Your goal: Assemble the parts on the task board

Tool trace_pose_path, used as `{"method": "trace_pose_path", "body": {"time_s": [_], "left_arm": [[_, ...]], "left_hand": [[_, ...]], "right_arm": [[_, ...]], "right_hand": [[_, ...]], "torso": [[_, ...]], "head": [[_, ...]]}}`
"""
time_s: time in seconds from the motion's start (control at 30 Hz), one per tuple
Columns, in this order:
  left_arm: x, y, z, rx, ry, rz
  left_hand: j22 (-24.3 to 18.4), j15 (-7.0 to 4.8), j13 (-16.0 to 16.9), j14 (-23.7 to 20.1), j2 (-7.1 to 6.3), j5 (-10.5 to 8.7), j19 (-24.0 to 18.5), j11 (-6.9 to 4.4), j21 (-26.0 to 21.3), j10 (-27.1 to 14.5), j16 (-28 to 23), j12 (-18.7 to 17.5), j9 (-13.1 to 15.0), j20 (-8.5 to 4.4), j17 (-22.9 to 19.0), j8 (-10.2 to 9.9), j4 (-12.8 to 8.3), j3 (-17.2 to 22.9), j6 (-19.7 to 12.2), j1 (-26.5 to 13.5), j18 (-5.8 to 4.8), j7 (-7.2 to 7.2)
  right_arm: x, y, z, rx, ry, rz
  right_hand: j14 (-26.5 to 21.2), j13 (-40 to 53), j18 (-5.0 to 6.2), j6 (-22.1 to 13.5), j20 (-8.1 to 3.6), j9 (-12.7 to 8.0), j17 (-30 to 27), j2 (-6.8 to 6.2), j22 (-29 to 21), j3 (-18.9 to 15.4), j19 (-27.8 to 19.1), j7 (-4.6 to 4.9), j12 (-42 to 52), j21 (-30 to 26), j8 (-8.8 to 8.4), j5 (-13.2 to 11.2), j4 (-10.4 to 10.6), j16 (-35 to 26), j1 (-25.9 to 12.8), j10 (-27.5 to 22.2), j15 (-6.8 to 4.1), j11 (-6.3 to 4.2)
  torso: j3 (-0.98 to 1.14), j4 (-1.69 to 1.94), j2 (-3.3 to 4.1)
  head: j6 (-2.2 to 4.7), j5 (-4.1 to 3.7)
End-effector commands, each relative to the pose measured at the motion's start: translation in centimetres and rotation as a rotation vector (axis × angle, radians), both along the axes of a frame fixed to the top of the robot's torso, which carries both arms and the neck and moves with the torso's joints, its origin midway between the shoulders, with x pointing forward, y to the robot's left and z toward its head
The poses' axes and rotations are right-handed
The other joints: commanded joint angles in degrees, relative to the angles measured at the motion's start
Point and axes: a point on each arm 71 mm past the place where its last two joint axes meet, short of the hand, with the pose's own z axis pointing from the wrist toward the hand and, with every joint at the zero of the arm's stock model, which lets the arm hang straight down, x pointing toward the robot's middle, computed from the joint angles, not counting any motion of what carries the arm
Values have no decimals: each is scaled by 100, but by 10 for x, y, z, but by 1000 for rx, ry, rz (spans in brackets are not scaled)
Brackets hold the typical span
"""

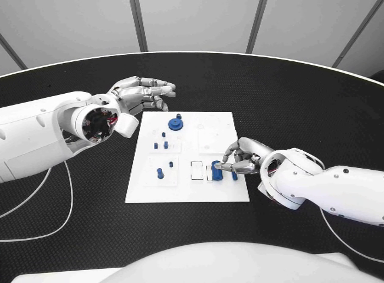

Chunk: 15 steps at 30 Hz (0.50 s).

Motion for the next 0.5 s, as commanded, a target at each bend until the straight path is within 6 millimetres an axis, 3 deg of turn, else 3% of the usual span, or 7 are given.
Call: {"method": "trace_pose_path", "body": {"time_s": [0.03, 0.5], "left_arm": [[0, 0, 0, 0, 0, 1], [0, 1, 0, 0, 1, 0]], "left_hand": [[-9, 3, 7, -36, 76, -28, 11, -11, -36, -33, 0, 24, 5, 41, 5, 35, -3, -29, -5, -2, 39, 33], [-9, 3, 7, -36, 76, -28, 11, -11, -36, -33, 0, 24, 5, 41, 5, 35, -3, -29, -5, -2, 39, 33]], "right_arm": [[0, 1, -4, -10, 16, 3], [4, 5, -13, -44, 53, -4]], "right_hand": [[471, 17, -81, -27, 41, 1, 869, 11, 243, -72, 14, 5, 44, -7, -32, -40, 13, 29, -91, -16, 54, 37], [476, 67, -86, 8, 50, 17, 900, 88, 277, -181, 22, 0, 73, 35, -17, -39, 16, 48, -204, -6, 56, 36]], "torso": [[-4, -1, 0], [-6, -2, 7]], "head": [[0, 9], [0, 25]]}}
